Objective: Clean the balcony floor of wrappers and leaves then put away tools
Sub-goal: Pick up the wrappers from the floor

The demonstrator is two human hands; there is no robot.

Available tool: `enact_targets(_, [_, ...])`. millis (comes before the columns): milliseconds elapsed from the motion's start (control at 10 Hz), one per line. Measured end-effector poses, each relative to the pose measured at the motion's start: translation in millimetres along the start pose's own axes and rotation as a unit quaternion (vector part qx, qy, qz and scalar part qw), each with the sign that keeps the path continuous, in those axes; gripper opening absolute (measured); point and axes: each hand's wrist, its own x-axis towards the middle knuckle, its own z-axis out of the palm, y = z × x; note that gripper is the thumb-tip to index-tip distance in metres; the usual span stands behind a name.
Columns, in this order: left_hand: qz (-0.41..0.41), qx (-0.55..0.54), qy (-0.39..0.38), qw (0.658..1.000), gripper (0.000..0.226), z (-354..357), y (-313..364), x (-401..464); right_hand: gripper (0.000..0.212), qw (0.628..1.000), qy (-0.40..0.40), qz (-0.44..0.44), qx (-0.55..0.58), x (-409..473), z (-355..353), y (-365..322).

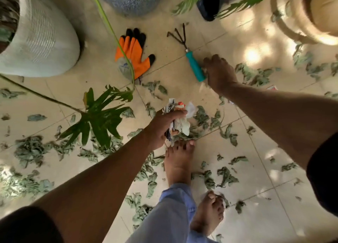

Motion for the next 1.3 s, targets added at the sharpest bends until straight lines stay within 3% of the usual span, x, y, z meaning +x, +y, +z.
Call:
enact_targets(100, [-0.050, -0.011, -0.038, 0.998, 0.041, -20.7, -15.0, -14.3, 0.037, 0.993, 0.010, 0.101, 0.054, -18.3, -2.4, -0.8])
enact_targets(200, [-0.036, -0.218, -0.024, 0.975, 0.025, 3.0, -12.0, -38.0, 0.021, 0.953, 0.036, 0.205, 0.222, -62.0, -24.3, -14.0])
enact_targets(300, [-0.051, -0.245, -0.031, 0.968, 0.017, 32.7, 49.1, -92.6, 0.019, 0.898, -0.008, 0.187, 0.398, -129.0, -61.9, -29.0])
enact_targets(400, [-0.039, -0.236, -0.071, 0.968, 0.012, 59.9, 50.5, -121.0, 0.014, 0.824, -0.021, 0.163, 0.542, -201.6, -94.2, -51.4])
enact_targets(500, [-0.063, -0.139, -0.120, 0.981, 0.014, 87.3, 43.2, -135.6, 0.005, 0.829, 0.081, 0.212, 0.511, -253.8, -92.6, -62.1])
enact_targets(600, [-0.089, -0.080, -0.139, 0.983, 0.029, 103.2, 34.7, -137.7, 0.008, 0.869, 0.072, 0.280, 0.403, -275.5, -89.6, -62.0])
enact_targets(700, [-0.080, -0.073, -0.096, 0.989, 0.011, 109.4, 28.2, -130.4, 0.010, 0.873, 0.035, 0.251, 0.417, -278.3, -98.7, -51.4])
enact_targets(800, [-0.069, -0.068, -0.065, 0.993, 0.017, 117.8, 29.1, -113.9, 0.012, 0.867, 0.037, 0.226, 0.443, -269.2, -92.5, -34.5])
enact_targets(900, [-0.048, -0.005, -0.049, 0.998, 0.022, 132.1, 40.2, -93.1, 0.021, 0.880, 0.085, 0.246, 0.397, -243.4, -65.8, -10.1])
enact_targets(1000, [-0.024, 0.082, -0.009, 0.996, 0.015, 137.2, 47.1, -72.0, 0.033, 0.874, 0.089, 0.318, 0.356, -201.5, -36.1, 17.4])
enact_targets(1100, [-0.023, 0.105, -0.009, 0.994, 0.008, 133.6, 44.7, -52.6, 0.039, 0.914, 0.040, 0.297, 0.273, -164.9, -5.7, 48.0])
enact_targets(1200, [-0.031, 0.101, -0.020, 0.994, 0.007, 125.9, 40.8, -41.0, 0.042, 0.956, 0.000, 0.220, 0.194, -138.1, 12.6, 66.3])
enact_targets(1300, [-0.042, 0.095, -0.009, 0.995, 0.012, 119.3, 37.5, -34.9, 0.043, 0.973, -0.008, 0.174, 0.152, -123.8, 22.3, 71.3])
